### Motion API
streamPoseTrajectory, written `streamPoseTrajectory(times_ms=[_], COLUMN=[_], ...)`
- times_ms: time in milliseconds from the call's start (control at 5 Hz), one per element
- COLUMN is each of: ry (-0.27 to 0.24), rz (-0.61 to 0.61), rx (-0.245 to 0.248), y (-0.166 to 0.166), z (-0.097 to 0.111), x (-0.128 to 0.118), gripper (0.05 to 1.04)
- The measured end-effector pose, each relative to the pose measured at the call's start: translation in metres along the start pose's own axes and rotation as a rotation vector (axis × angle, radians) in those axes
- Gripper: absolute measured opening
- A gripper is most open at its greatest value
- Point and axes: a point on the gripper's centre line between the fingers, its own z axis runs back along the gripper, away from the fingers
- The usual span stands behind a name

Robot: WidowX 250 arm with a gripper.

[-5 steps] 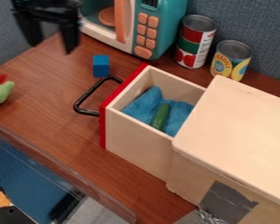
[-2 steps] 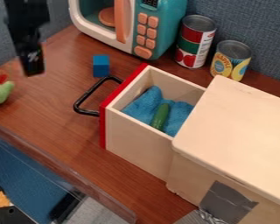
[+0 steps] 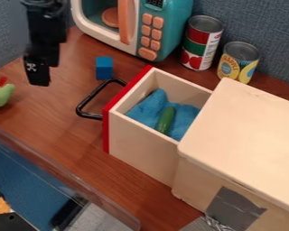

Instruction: Close the drawer

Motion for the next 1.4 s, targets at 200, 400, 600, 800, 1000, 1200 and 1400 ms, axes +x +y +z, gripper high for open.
streamPoseTrajectory(times_ms=[200,400,600,800,1000,1200,1400], ry=[-0.064,-0.1,-0.083,-0.043,-0.07,-0.126,-0.175], rz=[-0.261,-0.504,-0.623,-0.622,-0.526,-0.465,-0.457], rx=[0.047,0.093,0.128,0.128,0.106,0.07,0.045], y=[-0.002,-0.001,-0.003,-0.004,-0.002,-0.002,-0.008], z=[-0.008,-0.012,-0.024,-0.042,-0.054,-0.058,-0.057], x=[0.012,0.018,0.021,0.027,0.03,0.043,0.056], gripper=[0.999,0.999,0.999,0.999,0.999,1.0,1.001])
